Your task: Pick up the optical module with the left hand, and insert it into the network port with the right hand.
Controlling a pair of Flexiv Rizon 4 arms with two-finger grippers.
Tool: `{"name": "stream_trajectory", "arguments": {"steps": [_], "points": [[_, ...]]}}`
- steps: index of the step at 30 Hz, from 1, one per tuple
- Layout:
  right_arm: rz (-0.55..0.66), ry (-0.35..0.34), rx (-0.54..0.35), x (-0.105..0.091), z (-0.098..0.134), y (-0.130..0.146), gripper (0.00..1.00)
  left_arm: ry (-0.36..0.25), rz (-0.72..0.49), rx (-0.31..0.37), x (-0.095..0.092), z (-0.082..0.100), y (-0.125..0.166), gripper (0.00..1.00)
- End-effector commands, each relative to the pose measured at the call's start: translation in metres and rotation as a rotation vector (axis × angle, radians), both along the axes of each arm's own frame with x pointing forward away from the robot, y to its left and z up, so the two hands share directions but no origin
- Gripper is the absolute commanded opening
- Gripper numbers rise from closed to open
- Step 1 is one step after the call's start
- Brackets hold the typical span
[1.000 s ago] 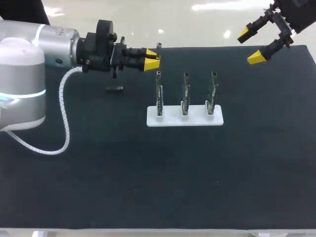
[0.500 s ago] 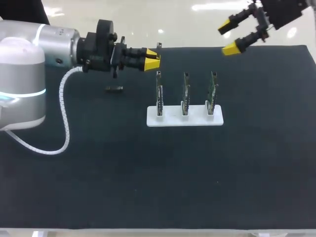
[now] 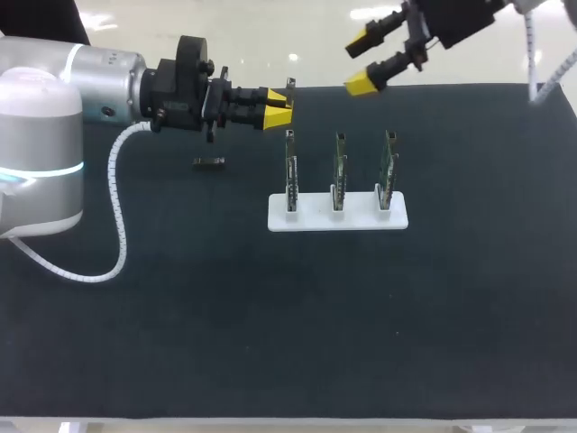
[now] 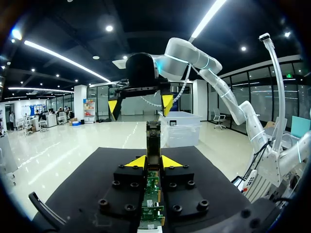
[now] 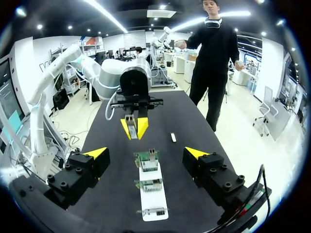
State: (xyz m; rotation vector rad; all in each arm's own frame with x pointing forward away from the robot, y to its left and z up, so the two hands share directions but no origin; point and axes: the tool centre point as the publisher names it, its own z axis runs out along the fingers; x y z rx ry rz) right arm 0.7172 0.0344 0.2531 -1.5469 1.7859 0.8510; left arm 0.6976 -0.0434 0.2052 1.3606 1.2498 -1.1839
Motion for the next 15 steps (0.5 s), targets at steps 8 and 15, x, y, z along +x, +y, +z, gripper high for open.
{"name": "stream_trajectory", "arguments": {"steps": [8, 15], "points": [[0.005, -0.016, 0.005, 0.002, -0.003, 0.029, 1.00, -0.002, 0.000, -0.002, 0.000, 0.000, 0.000, 0.00], [0.000, -0.014, 0.017, 0.002, -0.002, 0.045, 1.00, -0.002, 0.000, -0.002, 0.000, 0.000, 0.000, 0.00]]}}
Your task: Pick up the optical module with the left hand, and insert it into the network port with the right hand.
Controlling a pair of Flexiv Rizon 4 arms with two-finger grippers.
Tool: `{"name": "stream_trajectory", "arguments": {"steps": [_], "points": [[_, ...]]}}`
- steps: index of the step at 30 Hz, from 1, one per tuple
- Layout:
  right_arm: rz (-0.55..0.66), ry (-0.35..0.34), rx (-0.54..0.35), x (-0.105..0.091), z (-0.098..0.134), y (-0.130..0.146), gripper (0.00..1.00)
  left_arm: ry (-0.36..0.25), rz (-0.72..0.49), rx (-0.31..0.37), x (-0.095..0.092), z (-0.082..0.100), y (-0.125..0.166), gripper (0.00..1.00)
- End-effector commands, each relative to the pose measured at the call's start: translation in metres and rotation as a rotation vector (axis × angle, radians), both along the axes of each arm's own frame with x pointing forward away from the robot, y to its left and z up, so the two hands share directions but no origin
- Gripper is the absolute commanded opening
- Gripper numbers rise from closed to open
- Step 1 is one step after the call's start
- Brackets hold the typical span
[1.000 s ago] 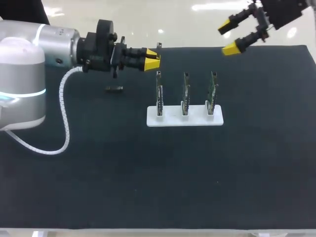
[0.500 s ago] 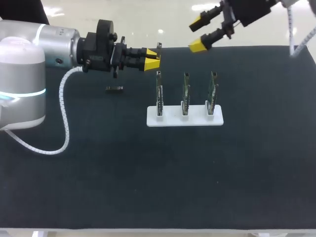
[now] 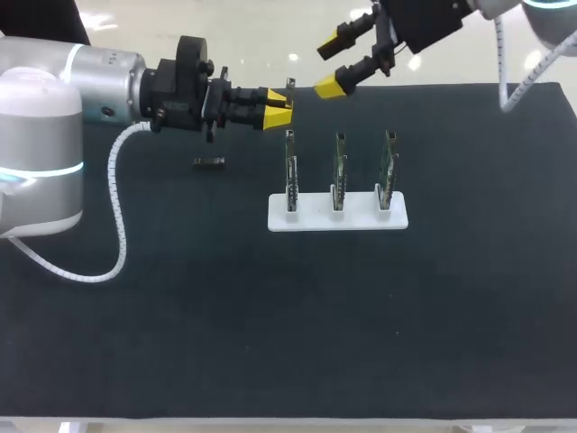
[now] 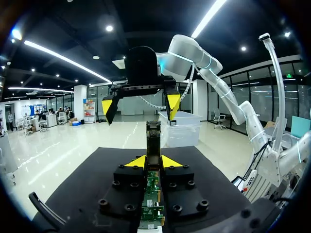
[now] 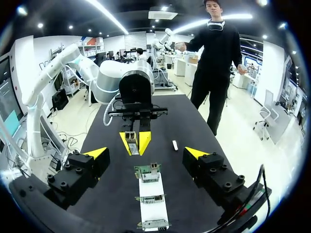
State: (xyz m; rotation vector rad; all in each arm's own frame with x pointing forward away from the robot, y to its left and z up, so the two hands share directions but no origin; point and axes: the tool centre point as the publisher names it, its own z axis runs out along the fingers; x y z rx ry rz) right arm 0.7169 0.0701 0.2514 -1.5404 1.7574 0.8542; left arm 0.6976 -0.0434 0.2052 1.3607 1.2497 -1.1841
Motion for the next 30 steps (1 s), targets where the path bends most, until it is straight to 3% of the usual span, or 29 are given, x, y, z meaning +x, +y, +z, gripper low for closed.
{"name": "stream_trajectory", "arguments": {"steps": [1, 14, 28, 30], "points": [[-0.006, 0.002, -0.003, 0.002, 0.000, 0.012, 1.00, -0.002, 0.001, -0.002, 0.000, 0.000, 0.000, 0.00], [-0.049, 0.002, 0.037, -0.010, -0.002, 0.045, 1.00, -0.002, 0.001, -0.002, 0.000, 0.000, 0.000, 0.00], [-0.050, -0.019, 0.035, -0.024, -0.013, 0.041, 1.00, -0.002, 0.001, -0.002, 0.000, 0.000, 0.000, 0.00], [-0.049, -0.020, 0.035, -0.025, -0.013, 0.039, 0.69, -0.002, 0.001, -0.002, 0.000, 0.000, 0.000, 0.00]]}}
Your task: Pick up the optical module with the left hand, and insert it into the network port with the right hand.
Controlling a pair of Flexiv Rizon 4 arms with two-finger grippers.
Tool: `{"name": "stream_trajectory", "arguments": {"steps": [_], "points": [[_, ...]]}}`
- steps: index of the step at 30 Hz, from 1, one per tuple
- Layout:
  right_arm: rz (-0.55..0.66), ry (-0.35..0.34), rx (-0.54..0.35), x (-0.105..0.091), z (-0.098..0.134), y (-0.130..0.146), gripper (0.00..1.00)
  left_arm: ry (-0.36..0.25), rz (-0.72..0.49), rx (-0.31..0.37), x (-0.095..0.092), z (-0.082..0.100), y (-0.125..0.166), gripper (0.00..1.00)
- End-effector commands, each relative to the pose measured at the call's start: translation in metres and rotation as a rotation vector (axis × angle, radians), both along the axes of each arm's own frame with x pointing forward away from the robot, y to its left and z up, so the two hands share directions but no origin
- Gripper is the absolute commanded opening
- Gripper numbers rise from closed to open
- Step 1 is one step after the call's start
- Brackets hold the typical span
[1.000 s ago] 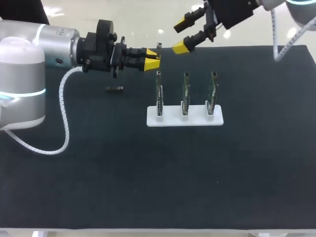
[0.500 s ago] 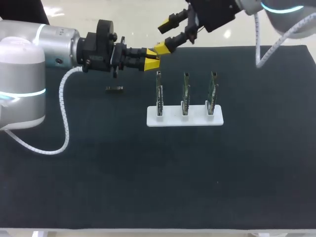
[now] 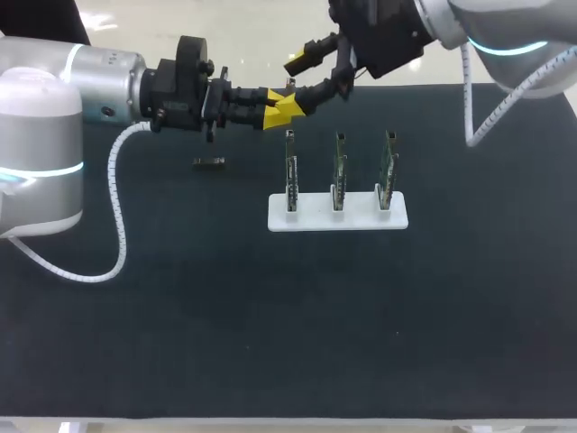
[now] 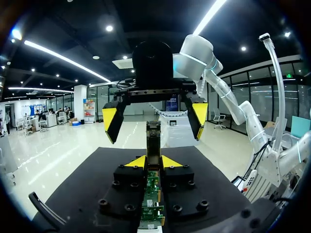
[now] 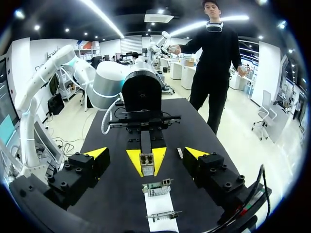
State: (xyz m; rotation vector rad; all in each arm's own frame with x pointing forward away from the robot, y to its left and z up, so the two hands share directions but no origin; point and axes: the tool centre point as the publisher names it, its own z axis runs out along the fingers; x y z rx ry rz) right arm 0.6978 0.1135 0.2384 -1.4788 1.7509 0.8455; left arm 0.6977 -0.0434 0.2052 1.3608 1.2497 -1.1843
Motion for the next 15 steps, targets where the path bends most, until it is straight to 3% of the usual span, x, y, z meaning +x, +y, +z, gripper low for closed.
{"name": "stream_trajectory", "arguments": {"steps": [1, 10, 11, 13, 15], "points": [[-0.005, -0.006, 0.001, -0.0065, -0.0001, -0.0046, 0.68, -0.002, 0.001, -0.002, -0.0001, -0.0004, 0.0003, 0.00], [0.004, -0.002, -0.005, -0.0056, 0.0015, -0.0083, 0.73, -0.002, 0.001, -0.002, -0.0001, -0.0004, 0.0003, 0.00], [0.004, 0.000, -0.006, -0.0055, 0.0021, -0.0081, 0.71, -0.002, 0.001, -0.002, -0.0001, -0.0004, 0.0003, 0.00], [0.004, 0.003, -0.007, -0.0055, 0.0030, -0.0077, 0.53, -0.002, 0.001, -0.002, -0.0001, -0.0004, 0.0003, 0.00], [0.004, 0.005, -0.006, -0.0055, 0.0036, -0.0075, 0.48, -0.002, 0.001, -0.002, -0.0001, -0.0004, 0.0003, 0.00]]}}
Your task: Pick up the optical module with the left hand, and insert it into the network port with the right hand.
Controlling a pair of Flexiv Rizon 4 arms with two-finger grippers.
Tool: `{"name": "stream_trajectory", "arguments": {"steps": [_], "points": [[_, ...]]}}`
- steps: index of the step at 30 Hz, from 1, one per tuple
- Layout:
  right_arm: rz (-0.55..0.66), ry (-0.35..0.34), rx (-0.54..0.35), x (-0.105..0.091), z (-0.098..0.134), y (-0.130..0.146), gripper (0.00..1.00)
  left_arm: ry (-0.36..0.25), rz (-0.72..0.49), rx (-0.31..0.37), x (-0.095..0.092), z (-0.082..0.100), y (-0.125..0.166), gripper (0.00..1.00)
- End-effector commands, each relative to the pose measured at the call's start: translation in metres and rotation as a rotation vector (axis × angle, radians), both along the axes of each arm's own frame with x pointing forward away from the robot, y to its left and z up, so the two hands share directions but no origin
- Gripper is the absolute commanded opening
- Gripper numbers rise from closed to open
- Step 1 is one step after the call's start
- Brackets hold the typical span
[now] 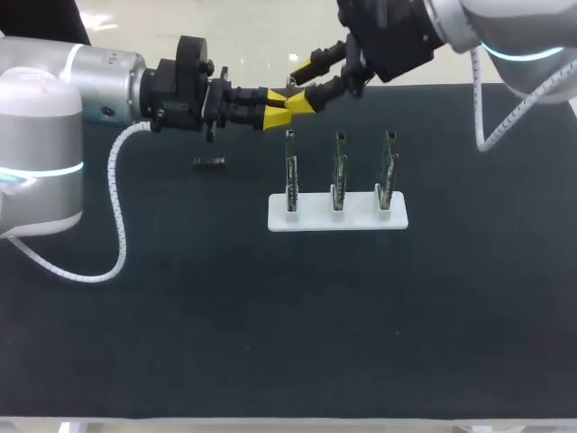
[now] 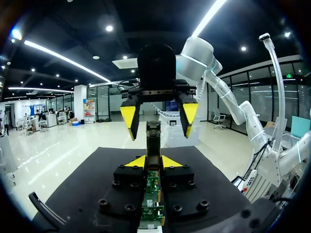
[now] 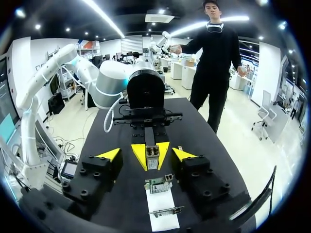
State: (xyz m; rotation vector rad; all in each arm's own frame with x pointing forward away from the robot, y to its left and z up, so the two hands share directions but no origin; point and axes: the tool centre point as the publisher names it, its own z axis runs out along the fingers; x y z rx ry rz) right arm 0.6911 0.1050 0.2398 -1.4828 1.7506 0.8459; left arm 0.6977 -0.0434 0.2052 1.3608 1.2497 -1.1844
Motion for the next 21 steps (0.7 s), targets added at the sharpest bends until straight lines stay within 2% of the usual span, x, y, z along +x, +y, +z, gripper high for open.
{"name": "stream_trajectory", "arguments": {"steps": [1, 4, 21], "points": [[0.001, 0.005, -0.004, 0.0012, 0.0024, 0.0010, 0.46, -0.002, 0.001, -0.002, -0.0001, -0.0004, 0.0003, 0.00], [0.002, 0.006, -0.004, 0.0012, 0.0026, 0.0011, 0.43, -0.002, 0.001, -0.002, -0.0001, -0.0004, 0.0003, 0.00], [0.012, 0.008, -0.024, 0.0063, 0.0021, -0.0003, 0.43, -0.002, 0.001, -0.002, -0.0001, -0.0004, 0.0003, 0.00]]}}
